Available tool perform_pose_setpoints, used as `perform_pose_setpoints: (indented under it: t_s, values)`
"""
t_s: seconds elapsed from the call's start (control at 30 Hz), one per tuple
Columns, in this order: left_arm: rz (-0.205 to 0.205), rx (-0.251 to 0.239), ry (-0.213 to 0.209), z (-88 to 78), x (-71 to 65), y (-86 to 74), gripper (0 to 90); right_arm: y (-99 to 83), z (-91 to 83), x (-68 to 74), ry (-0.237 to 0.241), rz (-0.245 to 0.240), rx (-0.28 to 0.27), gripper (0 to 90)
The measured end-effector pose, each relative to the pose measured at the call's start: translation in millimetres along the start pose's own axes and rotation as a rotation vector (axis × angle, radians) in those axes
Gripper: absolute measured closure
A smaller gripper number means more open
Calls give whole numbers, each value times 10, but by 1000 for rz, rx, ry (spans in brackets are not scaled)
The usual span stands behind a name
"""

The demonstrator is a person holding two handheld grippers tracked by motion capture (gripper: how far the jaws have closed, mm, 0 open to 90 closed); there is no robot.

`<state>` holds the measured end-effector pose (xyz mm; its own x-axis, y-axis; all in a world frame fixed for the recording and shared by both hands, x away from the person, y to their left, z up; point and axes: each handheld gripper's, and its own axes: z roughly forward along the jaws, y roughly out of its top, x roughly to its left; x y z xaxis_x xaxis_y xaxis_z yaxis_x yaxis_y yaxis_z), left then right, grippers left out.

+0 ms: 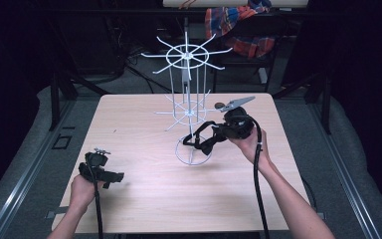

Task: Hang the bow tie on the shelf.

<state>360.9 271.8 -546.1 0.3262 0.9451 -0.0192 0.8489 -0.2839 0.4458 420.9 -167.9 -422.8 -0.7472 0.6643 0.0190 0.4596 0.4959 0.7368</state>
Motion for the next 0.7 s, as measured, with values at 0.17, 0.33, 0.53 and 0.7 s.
perform_pose_setpoints:
  t_s: [0.17, 0.33, 0.53, 0.7]
  values:
    - [-1, 0, 1, 2, 4, -2, 1, 8, 33, 10, 5, 2, 2, 876]
    - [0, 3, -3, 7, 2, -10, 1, 21, 99, 28, 7, 2, 12, 868]
    - [-4, 6, -1, 4, 19, -26, 1, 39, 166, 49, 14, -7, 23, 867]
    - [-2, 6, -1, -3, 20, -28, 1, 35, 170, 49, 18, 2, 18, 868]
